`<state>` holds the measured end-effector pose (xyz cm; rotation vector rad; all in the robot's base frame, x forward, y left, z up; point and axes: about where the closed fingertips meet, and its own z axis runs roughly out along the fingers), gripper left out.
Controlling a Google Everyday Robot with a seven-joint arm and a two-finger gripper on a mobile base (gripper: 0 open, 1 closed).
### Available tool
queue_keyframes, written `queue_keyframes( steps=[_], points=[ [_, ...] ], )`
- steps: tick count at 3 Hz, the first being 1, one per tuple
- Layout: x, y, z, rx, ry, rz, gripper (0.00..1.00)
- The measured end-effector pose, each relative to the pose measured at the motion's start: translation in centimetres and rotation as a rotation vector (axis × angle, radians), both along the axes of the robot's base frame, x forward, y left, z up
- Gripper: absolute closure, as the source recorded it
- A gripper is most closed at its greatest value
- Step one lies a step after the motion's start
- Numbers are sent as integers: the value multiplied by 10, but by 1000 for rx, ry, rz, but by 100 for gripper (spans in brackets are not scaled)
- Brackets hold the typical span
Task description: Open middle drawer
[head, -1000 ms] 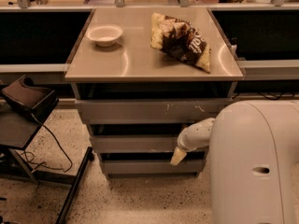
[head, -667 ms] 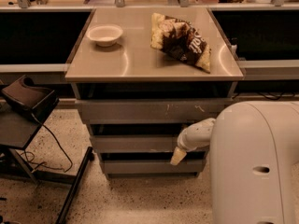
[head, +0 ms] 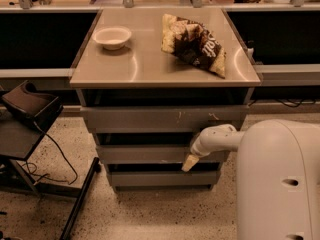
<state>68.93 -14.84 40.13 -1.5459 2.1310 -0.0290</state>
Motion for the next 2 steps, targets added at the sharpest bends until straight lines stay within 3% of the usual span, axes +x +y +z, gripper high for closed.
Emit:
queue_keyframes(
  steps=[2],
  points=[
    [0,0,0,1,0,-4,41]
  ],
)
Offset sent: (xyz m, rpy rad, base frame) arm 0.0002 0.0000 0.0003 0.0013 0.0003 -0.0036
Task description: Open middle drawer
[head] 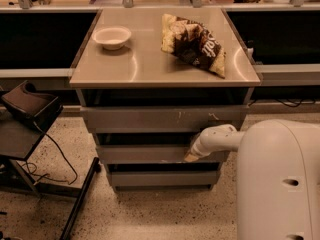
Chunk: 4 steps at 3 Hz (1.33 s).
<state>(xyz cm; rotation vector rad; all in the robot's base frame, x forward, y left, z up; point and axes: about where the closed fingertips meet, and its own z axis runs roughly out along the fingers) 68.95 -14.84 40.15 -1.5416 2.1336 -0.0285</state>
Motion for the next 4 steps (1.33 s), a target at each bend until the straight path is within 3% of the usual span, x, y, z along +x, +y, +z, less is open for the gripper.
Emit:
queue_keyframes(
  steps=[2,3,4],
  points=[
    [0,0,0,0,0,0,88],
    [-9,0,3,4,-15,3,100],
    [-28,-3,5,5,-32,1,100]
  ],
)
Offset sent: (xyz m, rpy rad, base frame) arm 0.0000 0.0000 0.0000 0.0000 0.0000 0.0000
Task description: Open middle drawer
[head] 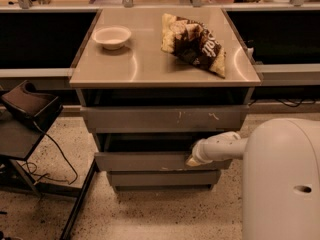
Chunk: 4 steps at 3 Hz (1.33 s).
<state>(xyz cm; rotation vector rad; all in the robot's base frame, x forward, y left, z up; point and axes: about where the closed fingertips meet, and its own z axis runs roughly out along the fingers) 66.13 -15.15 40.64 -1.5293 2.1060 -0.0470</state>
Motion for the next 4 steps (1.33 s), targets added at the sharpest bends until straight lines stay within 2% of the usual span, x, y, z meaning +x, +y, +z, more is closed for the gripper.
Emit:
queue_keyframes(
  steps=[1,2,3,4],
  points=[
    [2,-5,7,-12,-19,-3,100],
    [2,-5,7,-12,-19,-3,100],
    [-13,-8,-4,-13,-13,-6,100],
    [-12,-8,-1,-14,-14,-5,100]
  ],
)
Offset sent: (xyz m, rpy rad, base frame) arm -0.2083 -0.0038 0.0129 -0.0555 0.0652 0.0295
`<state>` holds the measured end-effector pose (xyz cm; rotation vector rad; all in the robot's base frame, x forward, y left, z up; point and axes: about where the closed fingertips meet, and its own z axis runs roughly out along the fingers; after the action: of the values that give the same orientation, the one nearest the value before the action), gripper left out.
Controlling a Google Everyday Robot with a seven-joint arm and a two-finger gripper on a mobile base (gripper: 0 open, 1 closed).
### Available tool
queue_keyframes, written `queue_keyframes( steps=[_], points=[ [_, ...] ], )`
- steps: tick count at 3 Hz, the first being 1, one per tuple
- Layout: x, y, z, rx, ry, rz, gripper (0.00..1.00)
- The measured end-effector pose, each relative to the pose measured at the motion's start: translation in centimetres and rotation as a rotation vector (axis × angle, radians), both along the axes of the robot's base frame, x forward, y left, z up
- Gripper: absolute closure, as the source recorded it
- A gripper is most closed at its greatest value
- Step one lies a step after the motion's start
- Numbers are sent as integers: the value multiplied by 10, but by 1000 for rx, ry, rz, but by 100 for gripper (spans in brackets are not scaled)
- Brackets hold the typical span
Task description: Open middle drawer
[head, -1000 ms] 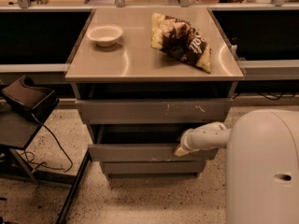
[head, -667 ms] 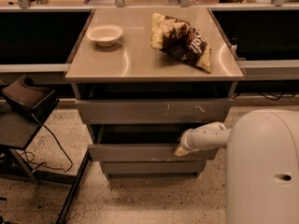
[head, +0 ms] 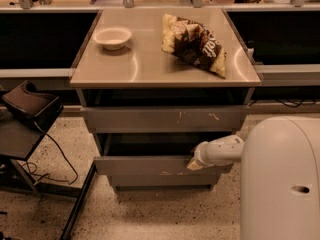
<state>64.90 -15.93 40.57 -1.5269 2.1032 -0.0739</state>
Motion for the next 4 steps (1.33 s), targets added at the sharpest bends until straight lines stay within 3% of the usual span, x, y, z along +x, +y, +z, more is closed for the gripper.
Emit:
queue_keyframes(
  steps=[1,4],
  points=[
    [-10,2,-6,-27,4,9,100],
    [-16,1,-4,-21,2,5,100]
  ],
)
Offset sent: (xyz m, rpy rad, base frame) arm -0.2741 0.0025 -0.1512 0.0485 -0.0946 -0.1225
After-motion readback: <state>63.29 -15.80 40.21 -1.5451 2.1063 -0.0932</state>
